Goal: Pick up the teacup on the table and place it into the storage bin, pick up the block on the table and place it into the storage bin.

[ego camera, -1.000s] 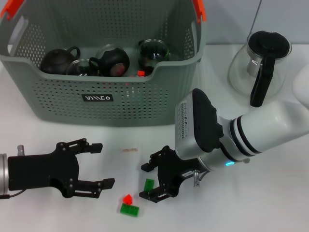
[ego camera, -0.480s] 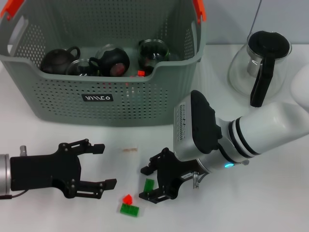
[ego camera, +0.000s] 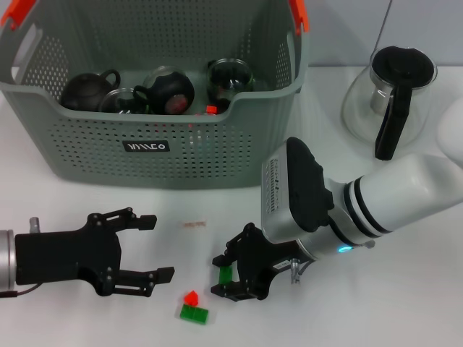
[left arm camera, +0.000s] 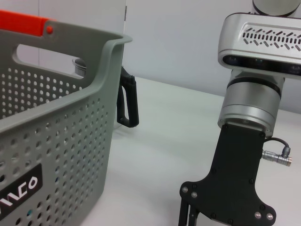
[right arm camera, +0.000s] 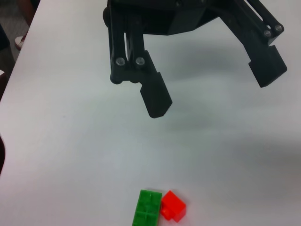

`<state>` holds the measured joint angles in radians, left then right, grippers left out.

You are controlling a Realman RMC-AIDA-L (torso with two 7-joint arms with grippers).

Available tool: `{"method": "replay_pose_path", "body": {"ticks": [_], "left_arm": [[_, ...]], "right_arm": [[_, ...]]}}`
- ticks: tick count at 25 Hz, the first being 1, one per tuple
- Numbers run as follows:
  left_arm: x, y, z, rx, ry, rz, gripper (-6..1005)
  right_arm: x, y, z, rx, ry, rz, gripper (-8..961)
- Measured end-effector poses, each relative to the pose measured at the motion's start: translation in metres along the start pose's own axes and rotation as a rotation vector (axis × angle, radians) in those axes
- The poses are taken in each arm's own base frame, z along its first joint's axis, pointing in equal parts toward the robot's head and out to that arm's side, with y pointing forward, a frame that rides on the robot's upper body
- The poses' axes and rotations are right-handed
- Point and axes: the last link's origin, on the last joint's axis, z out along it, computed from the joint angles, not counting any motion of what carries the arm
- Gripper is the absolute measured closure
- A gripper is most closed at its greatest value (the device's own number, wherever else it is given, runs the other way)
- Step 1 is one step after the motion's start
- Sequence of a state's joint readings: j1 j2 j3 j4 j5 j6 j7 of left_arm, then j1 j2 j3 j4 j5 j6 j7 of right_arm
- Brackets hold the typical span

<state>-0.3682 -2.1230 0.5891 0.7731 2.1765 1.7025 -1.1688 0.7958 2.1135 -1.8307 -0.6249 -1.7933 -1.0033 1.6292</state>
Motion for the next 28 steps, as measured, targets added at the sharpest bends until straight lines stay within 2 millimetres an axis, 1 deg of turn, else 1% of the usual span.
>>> {"method": "replay_pose_path", "body": {"ticks": [8, 13, 15, 17, 19, 20, 21, 24, 25, 26, 28], "left_arm": [[-0.002, 0.001, -0.004, 0.000, -0.004, -0.005, 55], [-0.004, 0.001, -0.008, 0.001, -0.018, -0.007, 58], [-0.004, 0.001, -0.008, 0.001, -0.021, -0.007, 59], [-0.004, 0.000, -0.008, 0.000, -0.023, -0.006, 82], [-0.004, 0.000, -0.008, 0.000, -0.025, -0.005, 105], [-0.004, 0.000, -0.009, 0.004, -0.026, -0.005, 116], [-0.004, 0.000, -0.009, 0.004, -0.026, -0.005, 116], [-0.004, 0.000, -0.010, 0.006, -0.027, -0.006, 115], [-0.004, 0.000, -0.010, 0.005, -0.027, -0.006, 115], [-0.004, 0.000, -0.010, 0.004, -0.026, -0.005, 115], [-0.004, 0.000, -0.009, 0.003, -0.026, -0.004, 114]], "right_arm": [[-0.004, -0.002, -0.011, 0.010, -0.043, 0.001, 520], [-0.006, -0.006, -0.033, -0.018, -0.115, 0.047, 521], [-0.007, -0.008, -0.045, -0.027, -0.152, 0.065, 520], [-0.008, -0.012, -0.062, -0.027, -0.194, 0.084, 520], [-0.011, -0.014, -0.081, -0.038, -0.240, 0.104, 520], [-0.017, -0.014, -0.099, -0.060, -0.286, 0.121, 519], [-0.017, -0.014, -0.099, -0.060, -0.286, 0.121, 519], [-0.033, -0.016, -0.130, -0.077, -0.362, 0.112, 519], [-0.048, -0.016, -0.149, -0.084, -0.413, 0.096, 519], [-0.048, -0.016, -0.149, -0.084, -0.413, 0.096, 520], [-0.064, -0.020, -0.166, -0.075, -0.460, 0.089, 520]]}}
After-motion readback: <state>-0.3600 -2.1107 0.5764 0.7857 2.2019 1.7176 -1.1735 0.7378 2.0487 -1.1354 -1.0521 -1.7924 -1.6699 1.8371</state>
